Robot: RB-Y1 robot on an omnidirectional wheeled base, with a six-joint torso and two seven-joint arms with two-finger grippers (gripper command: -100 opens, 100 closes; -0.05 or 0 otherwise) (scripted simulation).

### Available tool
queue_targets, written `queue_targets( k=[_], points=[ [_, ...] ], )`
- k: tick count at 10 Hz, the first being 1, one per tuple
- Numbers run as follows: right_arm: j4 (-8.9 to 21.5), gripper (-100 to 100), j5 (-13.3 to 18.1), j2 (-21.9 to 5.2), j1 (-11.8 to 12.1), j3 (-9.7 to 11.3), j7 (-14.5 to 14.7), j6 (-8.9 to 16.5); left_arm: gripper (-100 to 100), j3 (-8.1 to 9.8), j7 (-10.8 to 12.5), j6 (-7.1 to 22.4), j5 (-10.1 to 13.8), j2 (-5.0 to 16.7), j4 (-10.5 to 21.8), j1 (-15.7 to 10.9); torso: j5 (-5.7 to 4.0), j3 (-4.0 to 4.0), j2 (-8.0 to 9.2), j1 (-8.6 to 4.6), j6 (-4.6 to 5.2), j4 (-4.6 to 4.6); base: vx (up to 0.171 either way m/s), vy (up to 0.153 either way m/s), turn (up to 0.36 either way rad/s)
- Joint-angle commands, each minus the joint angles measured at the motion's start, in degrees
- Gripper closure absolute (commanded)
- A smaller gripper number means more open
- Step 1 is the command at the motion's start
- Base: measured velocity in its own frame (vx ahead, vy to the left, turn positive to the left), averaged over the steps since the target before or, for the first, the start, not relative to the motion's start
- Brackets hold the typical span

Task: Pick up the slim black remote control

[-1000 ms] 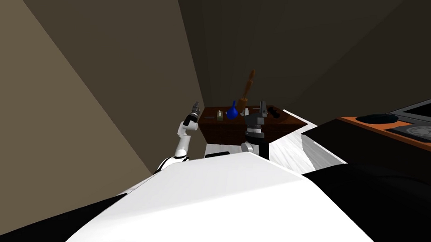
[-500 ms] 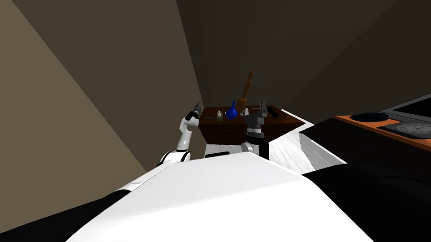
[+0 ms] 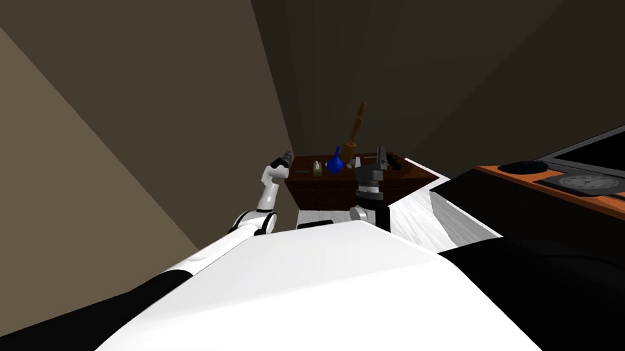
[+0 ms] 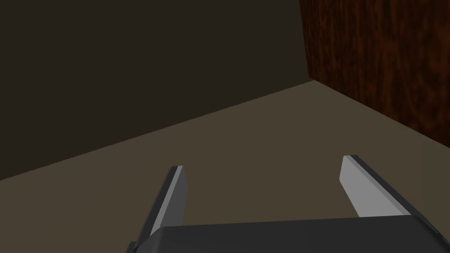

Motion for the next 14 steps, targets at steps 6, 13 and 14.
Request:
queue_targets(
  k=[6,13,14],
  points=[
    [0.0,0,0.0,0.0,0.0,0.0,0.0,0.0,-100,1.44,0.3,9.5,0.4,-0.2,9.8,-6.5,0.00,-0.03,-0.05,0.01,0.00,-0.01,0.032,0.003,-0.034],
    [0.0,0,0.0,0.0,0.0,0.0,0.0,0.0,-100,3.78,0.9,20.7,1.2,-0.1,21.8,-14.2,-0.01,0.00,-0.01,-0.04,0.01,0.00,0.043,-0.005,-0.048],
    [0.0,0,0.0,0.0,0.0,0.0,0.0,0.0,-100,4.61,1.1,22.4,1.5,0.0,23.7,-16.5,0.00,-0.02,-0.02,-0.01,-0.01,-0.01,0.066,-0.006,-0.071]
  ],
)
